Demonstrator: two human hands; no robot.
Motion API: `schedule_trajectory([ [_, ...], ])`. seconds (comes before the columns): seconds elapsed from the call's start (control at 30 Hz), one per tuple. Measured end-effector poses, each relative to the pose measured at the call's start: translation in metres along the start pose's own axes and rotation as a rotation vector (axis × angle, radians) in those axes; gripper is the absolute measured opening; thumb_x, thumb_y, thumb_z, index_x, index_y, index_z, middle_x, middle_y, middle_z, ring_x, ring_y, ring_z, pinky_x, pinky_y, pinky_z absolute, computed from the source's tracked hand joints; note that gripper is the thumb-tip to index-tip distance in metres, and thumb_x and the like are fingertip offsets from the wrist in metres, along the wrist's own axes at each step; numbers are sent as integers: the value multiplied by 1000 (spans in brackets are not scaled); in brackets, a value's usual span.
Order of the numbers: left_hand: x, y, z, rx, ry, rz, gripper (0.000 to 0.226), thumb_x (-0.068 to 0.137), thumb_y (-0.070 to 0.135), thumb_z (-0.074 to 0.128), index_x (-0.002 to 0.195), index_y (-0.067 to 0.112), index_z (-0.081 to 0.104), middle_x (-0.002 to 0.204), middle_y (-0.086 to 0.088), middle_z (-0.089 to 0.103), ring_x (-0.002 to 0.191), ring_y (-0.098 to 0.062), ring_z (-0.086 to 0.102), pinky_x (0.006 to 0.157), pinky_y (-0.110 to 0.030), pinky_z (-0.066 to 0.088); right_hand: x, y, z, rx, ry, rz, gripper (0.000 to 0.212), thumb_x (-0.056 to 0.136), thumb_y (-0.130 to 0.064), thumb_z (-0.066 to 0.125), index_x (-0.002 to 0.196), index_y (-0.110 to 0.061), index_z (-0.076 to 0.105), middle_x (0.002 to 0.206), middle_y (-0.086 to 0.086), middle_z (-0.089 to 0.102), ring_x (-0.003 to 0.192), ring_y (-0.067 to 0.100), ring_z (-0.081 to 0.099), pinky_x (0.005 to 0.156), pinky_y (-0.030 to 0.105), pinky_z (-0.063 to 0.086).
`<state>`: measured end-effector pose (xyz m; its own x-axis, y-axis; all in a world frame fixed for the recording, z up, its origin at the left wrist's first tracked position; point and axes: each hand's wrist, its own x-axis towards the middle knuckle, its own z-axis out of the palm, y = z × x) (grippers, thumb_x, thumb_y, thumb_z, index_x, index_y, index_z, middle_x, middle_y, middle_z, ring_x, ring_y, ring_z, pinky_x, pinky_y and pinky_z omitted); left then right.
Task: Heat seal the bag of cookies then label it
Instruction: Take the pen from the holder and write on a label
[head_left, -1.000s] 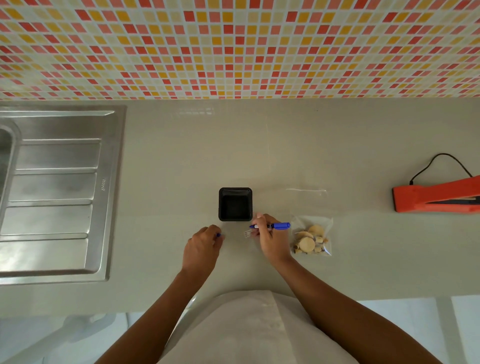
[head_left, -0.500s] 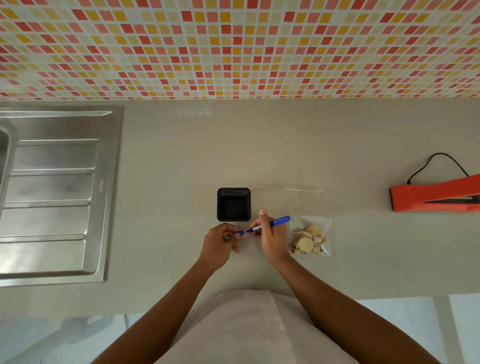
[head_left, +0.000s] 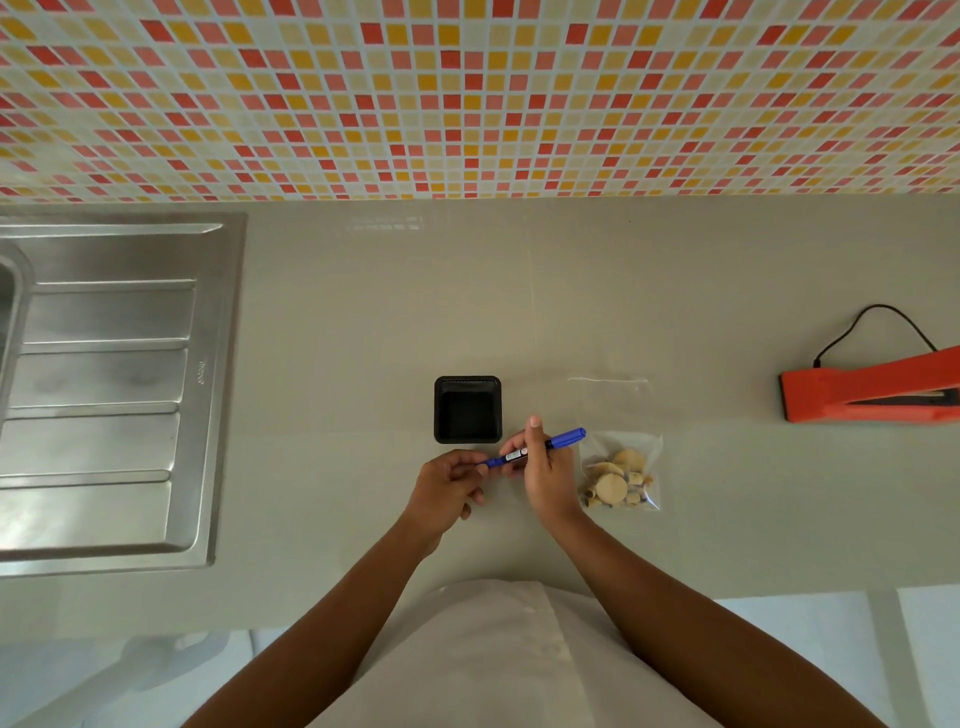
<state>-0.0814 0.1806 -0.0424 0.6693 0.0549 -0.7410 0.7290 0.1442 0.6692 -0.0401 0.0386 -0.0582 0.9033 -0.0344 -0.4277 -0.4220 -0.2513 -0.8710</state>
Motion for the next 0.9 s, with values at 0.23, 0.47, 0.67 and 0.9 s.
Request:
schedule_trajectory([
  [0.23,-2,2,-2,-149,-111,-45,20,96,16,60,113,8,68,89,-3,72,56,-8,51,49,-22,38,2,-2,0,18,-6,48,54,102,-45,36,64,-13,57,52,-1,54,54,18,56,60,41,49],
  [0.47,-5,7,-4,-140,-104,-60,18,98,13,56,106,3,68,88,-7,72,56,-8,51,51,-20,39,0,1,3,-23,-32,81,45,97,-40,42,58,-17,50,45,-7,49,49,10,48,61,39,41],
  [0.67,-9,6,1,-136,-127,-70,17,99,12,55,96,3,69,82,-10,68,57,-9,54,51,-20,42,1,1,1,-56,-54,68,47,103,-28,43,56,-22,49,45,-9,47,49,8,46,60,36,39],
  [0.9,-21,13,-3,-48,-100,8,14,97,12,58,100,5,69,87,-10,75,58,-10,63,53,-22,48,-4,-2,-14,30,-145,-129,37,88,-49,55,80,-14,55,67,-3,55,61,14,57,59,36,51],
])
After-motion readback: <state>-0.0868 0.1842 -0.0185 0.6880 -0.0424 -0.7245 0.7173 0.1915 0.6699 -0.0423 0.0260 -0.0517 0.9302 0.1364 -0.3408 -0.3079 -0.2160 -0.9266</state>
